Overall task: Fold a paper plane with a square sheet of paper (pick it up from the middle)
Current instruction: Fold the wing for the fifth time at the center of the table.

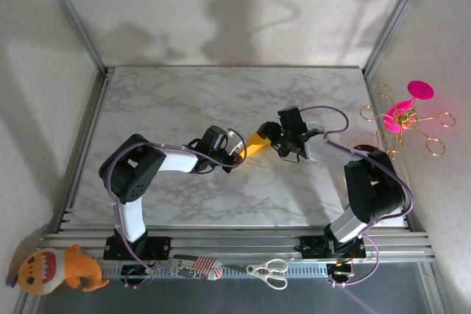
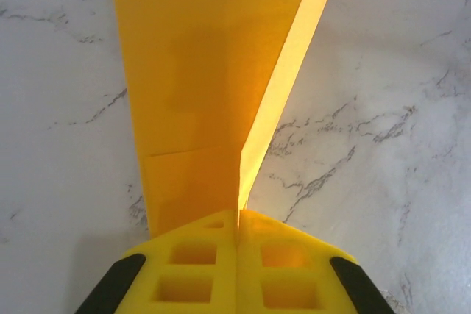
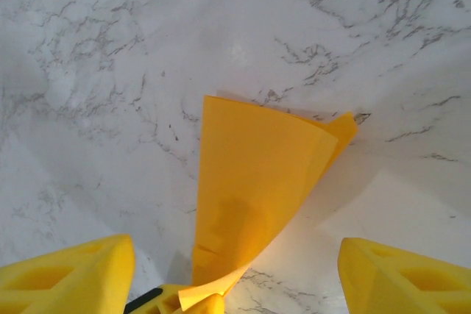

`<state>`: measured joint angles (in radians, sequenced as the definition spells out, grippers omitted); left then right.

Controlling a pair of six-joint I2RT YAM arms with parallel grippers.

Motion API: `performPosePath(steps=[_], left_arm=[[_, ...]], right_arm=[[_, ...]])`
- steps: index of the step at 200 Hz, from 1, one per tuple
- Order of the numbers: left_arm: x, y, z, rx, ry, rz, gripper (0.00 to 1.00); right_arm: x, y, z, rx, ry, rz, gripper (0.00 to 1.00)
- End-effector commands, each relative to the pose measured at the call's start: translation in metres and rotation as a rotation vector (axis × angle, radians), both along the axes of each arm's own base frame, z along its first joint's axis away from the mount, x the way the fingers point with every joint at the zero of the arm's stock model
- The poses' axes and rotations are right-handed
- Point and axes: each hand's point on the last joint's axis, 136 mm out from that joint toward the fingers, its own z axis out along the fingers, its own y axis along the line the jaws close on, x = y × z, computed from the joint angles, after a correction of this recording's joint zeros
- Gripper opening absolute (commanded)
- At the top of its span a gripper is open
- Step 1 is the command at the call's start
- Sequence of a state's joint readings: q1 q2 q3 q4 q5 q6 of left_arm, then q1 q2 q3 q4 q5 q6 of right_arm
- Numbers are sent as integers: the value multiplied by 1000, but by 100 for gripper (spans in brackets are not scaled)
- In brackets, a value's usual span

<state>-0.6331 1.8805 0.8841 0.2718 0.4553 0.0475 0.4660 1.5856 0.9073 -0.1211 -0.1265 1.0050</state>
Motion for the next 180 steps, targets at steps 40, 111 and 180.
performPosePath(steps=[40, 111, 180], left_arm=[[3, 3, 2, -75, 250, 129, 0], [7, -4, 3, -222, 430, 265, 0], [10, -2, -6, -316, 568, 393, 0]], right_arm=[[-6, -7, -5, -64, -69, 85, 72], [-13, 24, -10, -4, -181, 298, 61], [-5, 42, -34, -49, -135, 391, 61]])
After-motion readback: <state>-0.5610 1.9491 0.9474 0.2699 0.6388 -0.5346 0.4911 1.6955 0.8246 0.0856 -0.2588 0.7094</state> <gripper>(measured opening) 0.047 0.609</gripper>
